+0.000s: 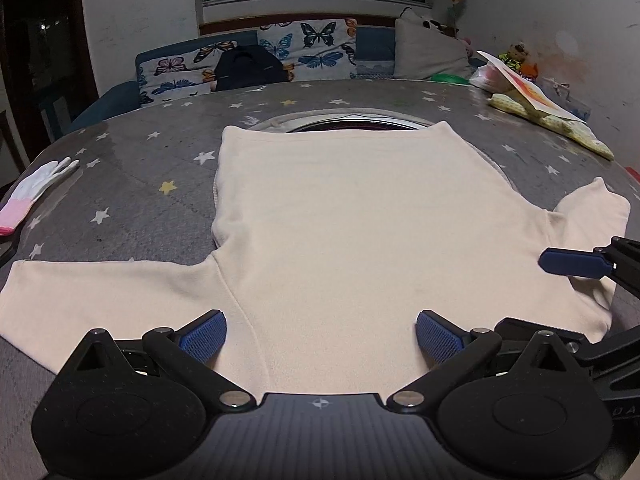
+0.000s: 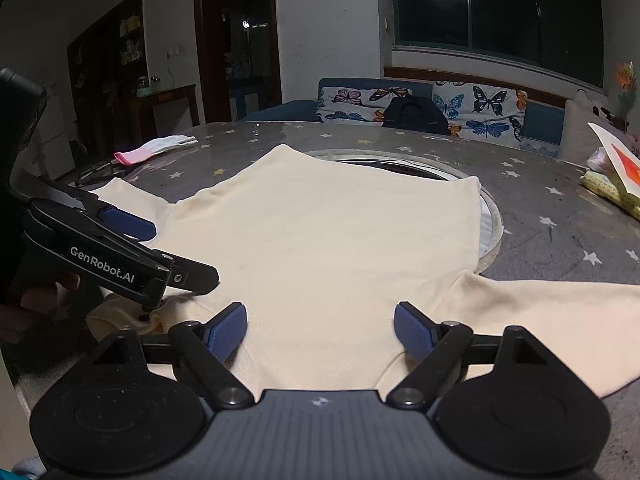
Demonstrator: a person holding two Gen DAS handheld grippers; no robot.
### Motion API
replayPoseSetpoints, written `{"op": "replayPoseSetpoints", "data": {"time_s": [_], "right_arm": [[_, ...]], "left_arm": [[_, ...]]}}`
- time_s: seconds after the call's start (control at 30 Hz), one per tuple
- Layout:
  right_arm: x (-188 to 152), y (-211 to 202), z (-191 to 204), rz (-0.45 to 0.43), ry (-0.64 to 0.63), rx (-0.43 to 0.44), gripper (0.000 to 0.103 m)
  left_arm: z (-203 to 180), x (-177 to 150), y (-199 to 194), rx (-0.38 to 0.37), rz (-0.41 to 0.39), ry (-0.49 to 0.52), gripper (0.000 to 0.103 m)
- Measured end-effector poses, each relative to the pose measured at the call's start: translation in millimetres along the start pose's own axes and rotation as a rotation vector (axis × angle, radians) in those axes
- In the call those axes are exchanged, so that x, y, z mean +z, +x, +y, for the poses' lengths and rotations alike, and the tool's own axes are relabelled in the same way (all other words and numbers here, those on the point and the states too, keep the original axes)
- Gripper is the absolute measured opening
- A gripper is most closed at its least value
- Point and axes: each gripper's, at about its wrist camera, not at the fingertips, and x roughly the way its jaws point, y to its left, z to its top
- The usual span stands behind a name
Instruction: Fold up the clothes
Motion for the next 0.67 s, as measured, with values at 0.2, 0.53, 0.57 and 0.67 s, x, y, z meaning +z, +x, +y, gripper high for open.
{"op": "replayPoseSetpoints", "data": {"time_s": [0.2, 0.53, 0.57, 0.67], "right_arm": [[-0.1, 0.6, -1.9, 0.000, 0.013, 0.022, 0.088], [-0.3, 2.1, -2.9, 0.004, 0.022, 0.054, 0.096], [-0.2, 2.1, -3.2, 0.004, 0.023, 0.057, 0.097], [0.1, 2.4, -3.7, 0.006, 0.027, 0.066, 0.098]], "left_arm": [[-2.2, 1.2, 0.6, 0.015, 0.008, -0.013, 0.103], [-5.2, 3.8, 1.8, 0.035, 0.022, -0.028, 0.103], [-5.2, 3.9, 1.8, 0.036, 0.024, -0.030, 0.103], [-5.2, 4.1, 2.0, 0.040, 0.026, -0.034, 0.103]]}}
